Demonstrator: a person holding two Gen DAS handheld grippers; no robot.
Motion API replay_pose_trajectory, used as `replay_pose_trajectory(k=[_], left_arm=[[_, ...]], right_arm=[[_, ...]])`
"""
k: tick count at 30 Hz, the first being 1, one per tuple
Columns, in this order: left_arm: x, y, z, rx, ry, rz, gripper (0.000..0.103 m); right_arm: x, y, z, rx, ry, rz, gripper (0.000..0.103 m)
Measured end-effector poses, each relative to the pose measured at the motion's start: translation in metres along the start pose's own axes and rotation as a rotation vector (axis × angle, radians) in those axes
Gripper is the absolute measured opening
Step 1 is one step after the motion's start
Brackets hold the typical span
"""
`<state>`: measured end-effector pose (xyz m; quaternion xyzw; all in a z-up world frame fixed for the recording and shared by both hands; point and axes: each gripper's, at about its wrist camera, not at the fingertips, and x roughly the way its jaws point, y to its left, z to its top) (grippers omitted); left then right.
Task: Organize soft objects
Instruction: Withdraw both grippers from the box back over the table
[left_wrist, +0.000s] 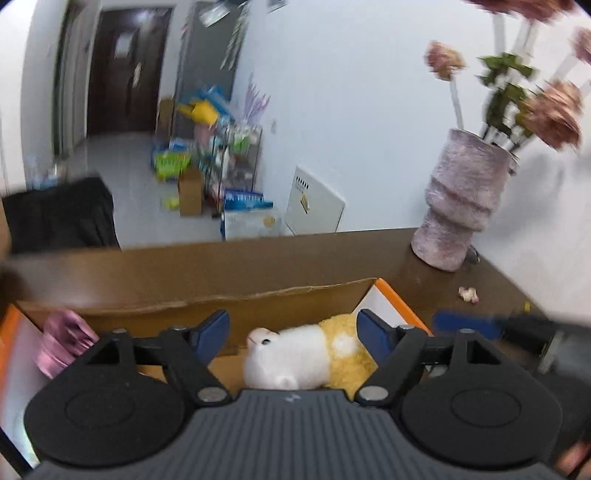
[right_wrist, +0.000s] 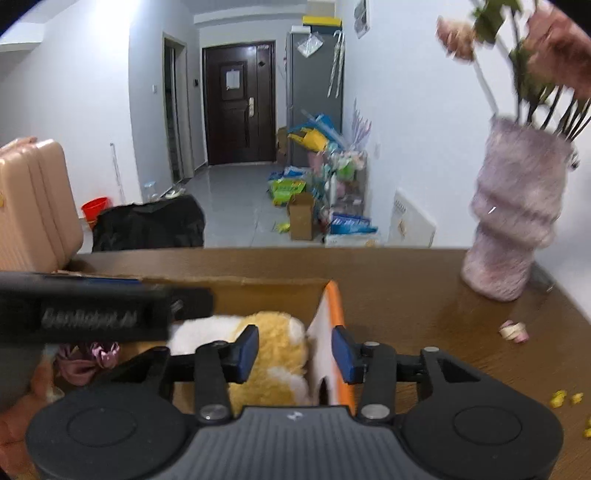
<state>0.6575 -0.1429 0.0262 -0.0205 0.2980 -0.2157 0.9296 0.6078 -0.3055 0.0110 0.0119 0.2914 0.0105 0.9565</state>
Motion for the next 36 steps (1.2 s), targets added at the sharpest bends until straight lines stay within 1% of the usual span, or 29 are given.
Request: replay_pose_trajectory(k=[1,3,4,7,8,9,10,11,12,13,14,16,18,19,20,22,23,25,29,32,34,36], left_arm=[[-0.011,0.001,0.001,0.003,-0.013,0.006,0.082],[-0.039,0.005,0.003,0.011,-0.039,0.029,0.086],[-0.056,0.008,0.003,0.01,-0.061,0.047,0.088],[-0.107,0.02,0.0,0.024,-0.115,0.15,0.092],[-0.122,0.023,-0.003,0.035,-0.13,0.188,0.095],[-0.141,0.025,-0.008,0.044,-0.149,0.234,0.101],[-0.156,0.027,-0.013,0.042,-0.167,0.268,0.102],[-0.171,0.029,-0.02,0.036,-0.187,0.296,0.102],[-0.189,0.031,-0.03,0.029,-0.213,0.32,0.103],[-0.204,0.032,-0.039,0.026,-0.232,0.335,0.103],[-0.219,0.032,-0.05,0.028,-0.254,0.356,0.103],[-0.244,0.029,-0.067,0.038,-0.277,0.401,0.103],[-0.262,0.026,-0.081,0.054,-0.273,0.438,0.103],[-0.269,0.024,-0.086,0.049,-0.271,0.45,0.103],[-0.277,0.024,-0.09,0.037,-0.275,0.455,0.103],[-0.297,0.021,-0.101,0.025,-0.287,0.443,0.103],[-0.306,0.017,-0.107,0.034,-0.3,0.438,0.103],[-0.321,0.011,-0.12,0.051,-0.317,0.455,0.103],[-0.356,-0.007,-0.151,0.07,-0.322,0.468,0.103],[-0.384,-0.025,-0.183,0.069,-0.321,0.47,0.103],[-0.405,-0.038,-0.21,0.064,-0.33,0.448,0.103],[-0.427,-0.049,-0.24,0.06,-0.355,0.425,0.103]], right_arm=[[-0.011,-0.001,0.003,-0.015,-0.013,-0.004,0.052],[-0.034,-0.006,0.009,-0.028,-0.043,0.002,0.054],[-0.044,-0.01,0.012,-0.03,-0.049,0.004,0.06],[-0.083,-0.022,0.015,-0.041,-0.077,0.019,0.071],[-0.094,-0.024,0.015,-0.049,-0.082,0.015,0.073],[-0.108,-0.026,0.016,-0.056,-0.091,0.015,0.074],[-0.123,-0.027,0.015,-0.059,-0.107,0.023,0.078],[-0.134,-0.031,0.016,-0.058,-0.121,0.036,0.085],[-0.15,-0.03,0.013,-0.056,-0.141,0.051,0.089],[-0.163,-0.03,0.008,-0.061,-0.165,0.067,0.096],[-0.175,-0.028,0.002,-0.07,-0.189,0.079,0.1],[-0.199,-0.021,-0.013,-0.09,-0.246,0.083,0.103],[-0.217,-0.013,-0.026,-0.102,-0.295,0.07,0.103],[-0.225,-0.009,-0.031,-0.099,-0.303,0.063,0.103],[-0.229,-0.008,-0.033,-0.095,-0.304,0.059,0.103],[-0.243,-0.002,-0.041,-0.091,-0.314,0.068,0.103],[-0.249,-0.001,-0.044,-0.09,-0.324,0.072,0.103],[-0.266,0.004,-0.054,-0.093,-0.348,0.079,0.103],[-0.299,0.007,-0.082,-0.072,-0.378,0.078,0.103],[-0.329,0.007,-0.116,-0.047,-0.371,0.078,0.103],[-0.352,0.006,-0.145,-0.046,-0.368,0.097,0.103],[-0.371,0.005,-0.171,-0.016,-0.374,0.1,0.103]])
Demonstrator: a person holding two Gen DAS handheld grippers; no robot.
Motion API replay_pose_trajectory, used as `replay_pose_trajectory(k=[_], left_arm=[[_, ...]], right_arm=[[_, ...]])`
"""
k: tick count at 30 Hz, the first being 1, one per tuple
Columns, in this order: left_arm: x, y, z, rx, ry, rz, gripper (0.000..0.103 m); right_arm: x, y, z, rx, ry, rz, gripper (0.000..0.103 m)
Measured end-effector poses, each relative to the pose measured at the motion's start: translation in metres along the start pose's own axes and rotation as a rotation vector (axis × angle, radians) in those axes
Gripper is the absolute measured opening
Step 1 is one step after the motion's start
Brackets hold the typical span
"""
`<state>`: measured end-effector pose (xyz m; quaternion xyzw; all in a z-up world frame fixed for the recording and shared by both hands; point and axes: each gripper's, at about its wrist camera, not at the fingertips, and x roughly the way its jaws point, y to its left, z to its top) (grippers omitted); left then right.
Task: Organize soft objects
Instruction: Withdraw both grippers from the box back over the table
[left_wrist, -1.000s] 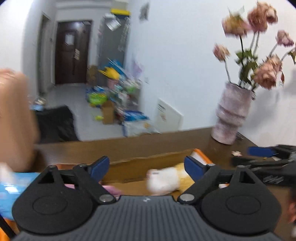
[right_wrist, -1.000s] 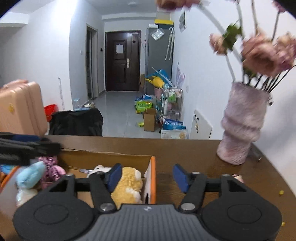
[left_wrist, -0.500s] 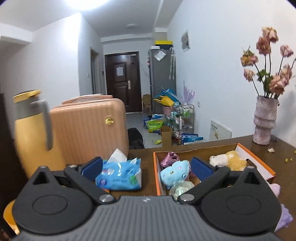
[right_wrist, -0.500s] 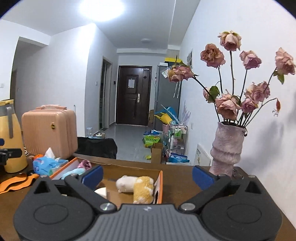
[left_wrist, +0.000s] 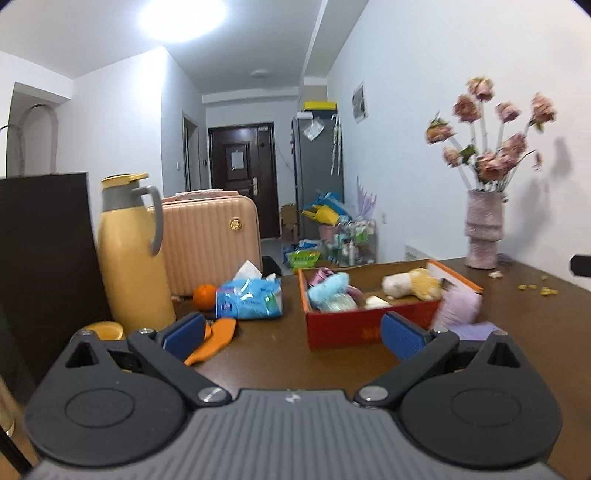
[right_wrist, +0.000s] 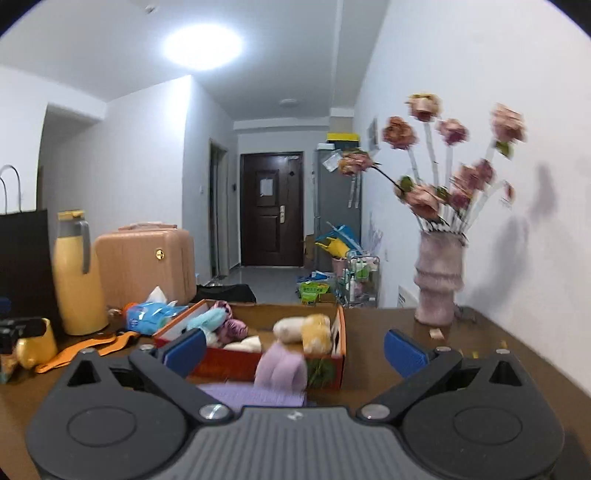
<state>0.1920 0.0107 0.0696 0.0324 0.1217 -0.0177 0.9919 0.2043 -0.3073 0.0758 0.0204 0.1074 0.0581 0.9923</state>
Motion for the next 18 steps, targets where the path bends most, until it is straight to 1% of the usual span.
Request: replay_pose_trajectory(k=[3,5,7,9,10,12,14,16,18], left_arm=[[-0.036,0.0,-0.023,-0.031,0.007,-0.007,0.103],[-0.055,-0.003,-0.039,-0.051,0.031,-0.026,0.103],[-0.066,-0.006,-0.051,-0.032,0.041,-0.057,0.103],[-0.073,-0.007,-0.058,-0.033,0.042,-0.036,0.103],[-0.075,-0.006,-0.059,-0.044,0.045,-0.029,0.103],[-0.077,-0.003,-0.058,-0.062,0.055,-0.051,0.103],[-0.078,-0.003,-0.057,-0.06,0.05,-0.048,0.103],[-0.079,-0.004,-0.058,-0.049,0.05,-0.038,0.103],[-0.075,-0.004,-0.059,-0.049,0.061,-0.036,0.103]], right_arm=[[-0.04,0.005,-0.028,0.018,0.01,0.022,0.103],[-0.063,0.009,-0.043,0.025,0.016,0.02,0.103],[-0.085,0.012,-0.057,0.06,0.018,0.014,0.103],[-0.1,0.013,-0.069,0.104,0.015,0.005,0.103],[-0.105,0.014,-0.074,0.122,0.02,0.005,0.103],[-0.11,0.016,-0.082,0.115,0.043,0.014,0.103],[-0.11,0.019,-0.087,0.094,0.06,0.0,0.103],[-0.111,0.021,-0.09,0.108,0.06,-0.008,0.103],[-0.11,0.022,-0.092,0.122,0.064,0.008,0.103]])
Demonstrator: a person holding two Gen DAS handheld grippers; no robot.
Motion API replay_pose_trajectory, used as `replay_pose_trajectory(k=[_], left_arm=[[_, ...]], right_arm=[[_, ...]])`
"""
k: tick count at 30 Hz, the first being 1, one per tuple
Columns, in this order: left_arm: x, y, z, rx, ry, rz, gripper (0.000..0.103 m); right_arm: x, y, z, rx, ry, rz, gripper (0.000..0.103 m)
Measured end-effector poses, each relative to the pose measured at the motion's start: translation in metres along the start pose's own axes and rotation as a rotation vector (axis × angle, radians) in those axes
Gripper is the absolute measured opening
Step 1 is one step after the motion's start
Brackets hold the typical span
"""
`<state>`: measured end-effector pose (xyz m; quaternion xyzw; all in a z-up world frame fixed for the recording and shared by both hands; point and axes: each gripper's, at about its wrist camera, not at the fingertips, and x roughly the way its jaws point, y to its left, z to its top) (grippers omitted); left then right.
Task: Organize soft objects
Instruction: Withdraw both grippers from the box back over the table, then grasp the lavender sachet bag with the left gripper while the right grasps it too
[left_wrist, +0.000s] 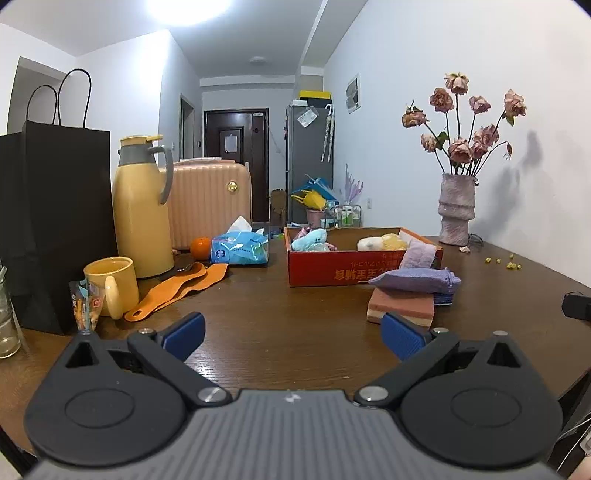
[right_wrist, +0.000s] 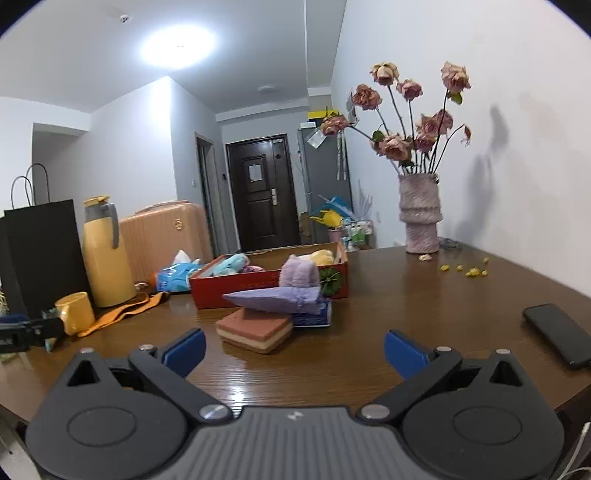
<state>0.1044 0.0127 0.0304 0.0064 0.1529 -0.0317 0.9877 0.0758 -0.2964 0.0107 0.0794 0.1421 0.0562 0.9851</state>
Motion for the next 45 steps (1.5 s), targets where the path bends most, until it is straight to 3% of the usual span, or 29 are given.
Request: replay_pose_trajectory(k=[6,11,17,21,25,31,33,36,38,40,42,43,45], left_arm=[[0.021,-0.002,-0.001,-0.019,0.055,-0.015,0.103],[0.054,-0.015,0.012,-0.006,0.093,-0.088,0.103],[0.118,-0.04,0.045,0.037,0.147,-0.198,0.103],[0.162,-0.054,0.063,0.059,0.151,-0.259,0.103],[0.204,-0.066,0.069,0.061,0.173,-0.278,0.103],[0.249,-0.079,0.066,0.015,0.25,-0.362,0.102],[0.259,-0.083,0.065,0.01,0.255,-0.371,0.092],[0.271,-0.085,0.063,-0.022,0.285,-0.402,0.072],[0.279,-0.086,0.06,-0.052,0.332,-0.432,0.064],[0.284,-0.086,0.057,-0.071,0.374,-0.439,0.05],[0.284,-0.084,0.056,-0.09,0.386,-0.439,0.025],[0.282,-0.083,0.057,-0.091,0.381,-0.435,0.021],[0.271,-0.081,0.059,-0.087,0.353,-0.438,0.018]], right_arm=[[0.016,0.001,0.002,-0.009,0.015,0.002,0.101],[0.041,-0.011,0.009,0.024,0.029,0.003,0.099],[0.1,-0.038,0.03,0.129,0.115,0.023,0.094],[0.146,-0.051,0.048,0.158,0.126,0.055,0.091],[0.192,-0.059,0.059,0.169,0.126,0.061,0.085],[0.253,-0.074,0.055,0.242,0.195,0.087,0.074],[0.267,-0.078,0.049,0.28,0.224,0.115,0.066],[0.284,-0.08,0.039,0.331,0.268,0.159,0.045],[0.291,-0.082,0.036,0.364,0.282,0.185,0.031],[0.294,-0.082,0.035,0.374,0.284,0.214,0.025],[0.293,-0.078,0.037,0.355,0.278,0.209,0.012],[0.292,-0.076,0.038,0.347,0.275,0.206,0.003],[0.282,-0.074,0.041,0.342,0.262,0.214,0.003]])
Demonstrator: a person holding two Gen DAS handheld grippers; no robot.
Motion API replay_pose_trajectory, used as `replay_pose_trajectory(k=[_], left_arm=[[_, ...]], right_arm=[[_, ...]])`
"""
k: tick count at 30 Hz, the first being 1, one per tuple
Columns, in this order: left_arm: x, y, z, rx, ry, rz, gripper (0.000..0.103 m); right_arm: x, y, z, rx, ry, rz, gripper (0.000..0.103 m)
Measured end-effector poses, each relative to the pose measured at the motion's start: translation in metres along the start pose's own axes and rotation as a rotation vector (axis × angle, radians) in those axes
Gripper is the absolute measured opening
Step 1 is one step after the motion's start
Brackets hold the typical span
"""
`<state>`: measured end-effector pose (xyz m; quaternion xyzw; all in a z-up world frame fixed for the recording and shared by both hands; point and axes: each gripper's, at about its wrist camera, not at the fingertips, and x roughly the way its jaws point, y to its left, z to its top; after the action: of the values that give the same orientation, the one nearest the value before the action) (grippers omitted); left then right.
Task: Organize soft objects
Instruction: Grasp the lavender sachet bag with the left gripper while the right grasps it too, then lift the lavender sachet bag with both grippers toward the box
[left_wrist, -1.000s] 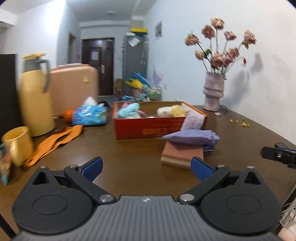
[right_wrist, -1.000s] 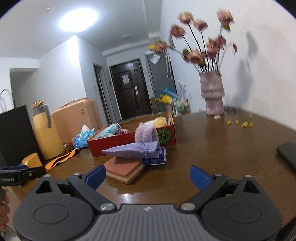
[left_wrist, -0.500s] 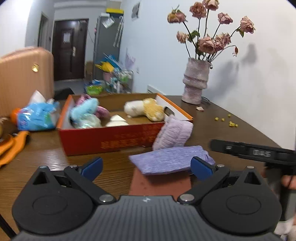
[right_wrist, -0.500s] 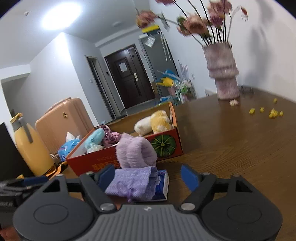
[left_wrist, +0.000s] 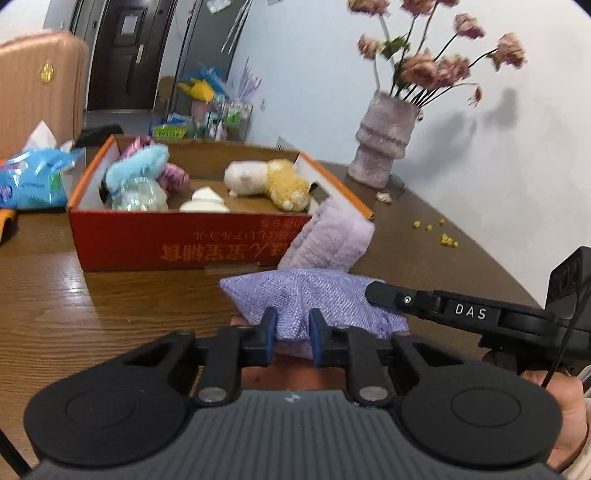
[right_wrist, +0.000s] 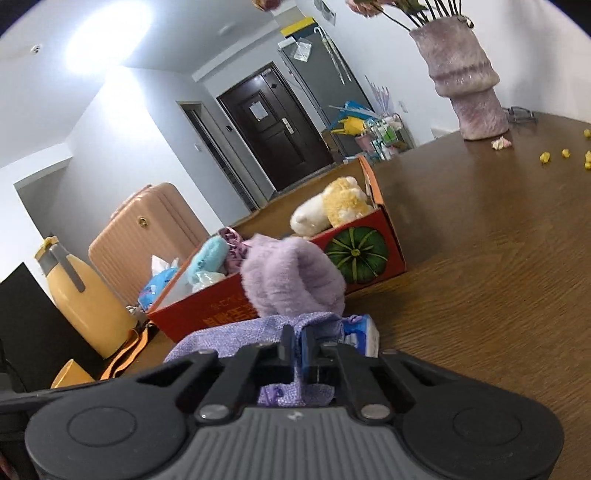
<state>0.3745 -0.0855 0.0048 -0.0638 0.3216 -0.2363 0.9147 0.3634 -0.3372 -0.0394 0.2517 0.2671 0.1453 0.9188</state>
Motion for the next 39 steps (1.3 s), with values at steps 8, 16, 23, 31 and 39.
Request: replay_pose_trajectory(k=[8,16,23,31,39], left_arm=[[-0.077,0.002,-0.052,-0.04,-0.071,0.006,0.019],[-0.136,0.01,-0.108,-0.036,-0.054,-0.037,0.06],[-0.148,0.02,-0.112,-0.04,-0.105,0.006,0.073],[-0.146,0.025,-0.121,-0.076,-0.072,0.002,0.082],[-0.147,0.025,-0.125,-0.139,-0.035,-0.009,0.08]], right_arm=[[-0.055,0.057,-0.025,-0.206,-0.03,0.101,0.003],[-0.097,0.094,-0.091,-0.35,0.127,0.117,0.01],[-0.118,0.074,-0.106,-0.191,0.073,-0.011,0.02],[-0.113,0.076,-0.096,-0.169,0.046,0.034,0.033],[-0.066,0.079,-0.098,-0.16,0.114,0.075,0.034]])
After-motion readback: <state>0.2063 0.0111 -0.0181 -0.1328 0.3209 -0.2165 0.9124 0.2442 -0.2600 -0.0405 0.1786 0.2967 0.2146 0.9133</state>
